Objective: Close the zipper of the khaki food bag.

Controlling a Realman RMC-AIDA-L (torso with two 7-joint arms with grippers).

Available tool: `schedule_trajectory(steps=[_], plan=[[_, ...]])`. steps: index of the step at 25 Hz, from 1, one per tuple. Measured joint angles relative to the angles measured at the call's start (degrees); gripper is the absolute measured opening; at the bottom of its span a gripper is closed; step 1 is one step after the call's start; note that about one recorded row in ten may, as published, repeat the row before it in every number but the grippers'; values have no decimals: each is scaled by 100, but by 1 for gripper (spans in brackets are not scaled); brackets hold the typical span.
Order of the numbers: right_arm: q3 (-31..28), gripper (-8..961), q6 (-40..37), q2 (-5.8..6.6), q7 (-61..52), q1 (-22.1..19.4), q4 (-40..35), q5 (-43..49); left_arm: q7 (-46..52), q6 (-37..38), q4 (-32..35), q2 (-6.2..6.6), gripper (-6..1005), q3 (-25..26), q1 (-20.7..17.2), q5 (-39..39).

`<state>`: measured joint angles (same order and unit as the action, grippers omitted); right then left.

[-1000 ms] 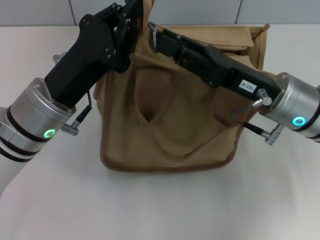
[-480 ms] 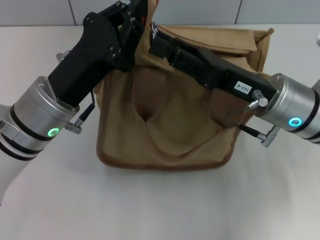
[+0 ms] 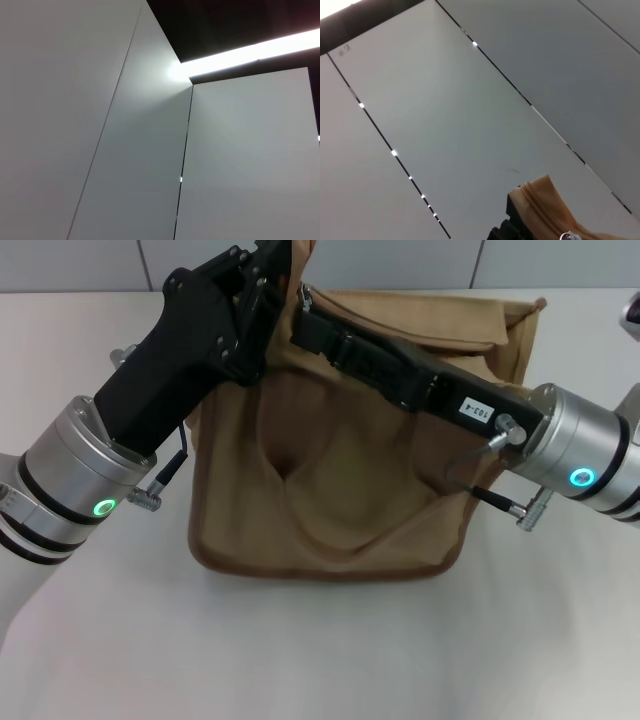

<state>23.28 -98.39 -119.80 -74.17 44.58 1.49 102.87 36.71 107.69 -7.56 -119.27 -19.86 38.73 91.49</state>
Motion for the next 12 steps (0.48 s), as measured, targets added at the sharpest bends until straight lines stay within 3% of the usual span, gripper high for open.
schedule_trajectory(steps=[12], plan=[[56, 437, -315, 0, -49, -11, -1, 25, 3, 75, -3, 0, 122, -9, -15, -1]])
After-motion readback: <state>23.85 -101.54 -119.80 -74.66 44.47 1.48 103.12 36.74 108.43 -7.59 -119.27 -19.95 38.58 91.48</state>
